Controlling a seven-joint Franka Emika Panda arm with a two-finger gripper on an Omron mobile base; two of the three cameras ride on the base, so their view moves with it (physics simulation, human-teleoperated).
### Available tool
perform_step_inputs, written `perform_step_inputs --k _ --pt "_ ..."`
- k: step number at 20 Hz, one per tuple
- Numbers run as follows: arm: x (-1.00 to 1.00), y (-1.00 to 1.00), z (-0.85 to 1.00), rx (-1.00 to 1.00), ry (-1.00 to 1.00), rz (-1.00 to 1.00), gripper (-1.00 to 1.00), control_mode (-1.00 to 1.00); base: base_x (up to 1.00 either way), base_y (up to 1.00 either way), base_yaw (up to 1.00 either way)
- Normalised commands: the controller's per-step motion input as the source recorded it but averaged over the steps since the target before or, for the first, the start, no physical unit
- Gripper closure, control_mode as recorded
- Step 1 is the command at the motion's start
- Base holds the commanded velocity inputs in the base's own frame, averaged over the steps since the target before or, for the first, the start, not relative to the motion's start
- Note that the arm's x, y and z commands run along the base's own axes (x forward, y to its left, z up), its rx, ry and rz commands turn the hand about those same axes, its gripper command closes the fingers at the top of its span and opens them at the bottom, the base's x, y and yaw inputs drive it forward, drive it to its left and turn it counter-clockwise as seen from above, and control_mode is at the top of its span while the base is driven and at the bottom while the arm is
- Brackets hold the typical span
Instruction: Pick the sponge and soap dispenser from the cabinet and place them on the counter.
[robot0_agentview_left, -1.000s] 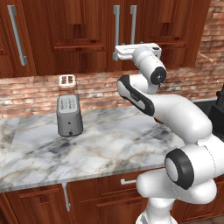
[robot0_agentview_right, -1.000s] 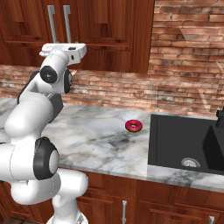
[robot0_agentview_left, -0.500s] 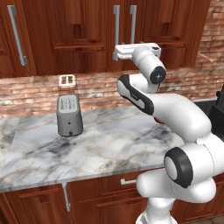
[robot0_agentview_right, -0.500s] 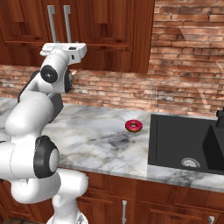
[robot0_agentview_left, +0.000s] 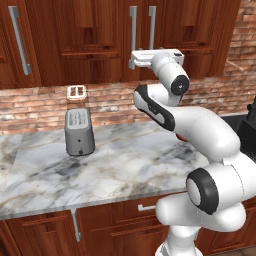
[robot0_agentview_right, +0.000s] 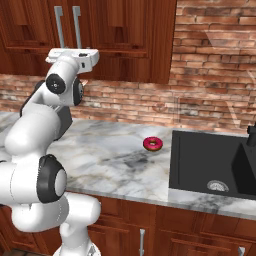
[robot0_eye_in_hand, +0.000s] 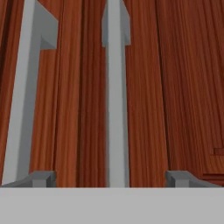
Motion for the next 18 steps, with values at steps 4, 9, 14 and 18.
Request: perform_step_inputs --k 4,9,14,18 --pt "0.32 0.00 -0.09 0.01 0.01 0.00 1.00 -1.00 0.00 0.00 0.00" --pt "0.41 0.00 -0.13 0.02 0.02 0.00 1.00 -1.00 0.00 0.00 0.00" --pt "0.36 0.00 -0.15 0.00 0.09 0.01 1.00 -1.00 0.00 0.00 0.00" --pt "0.47 0.00 -0.16 0.00 0.16 0.00 1.00 -1.00 0.00 0.00 0.00"
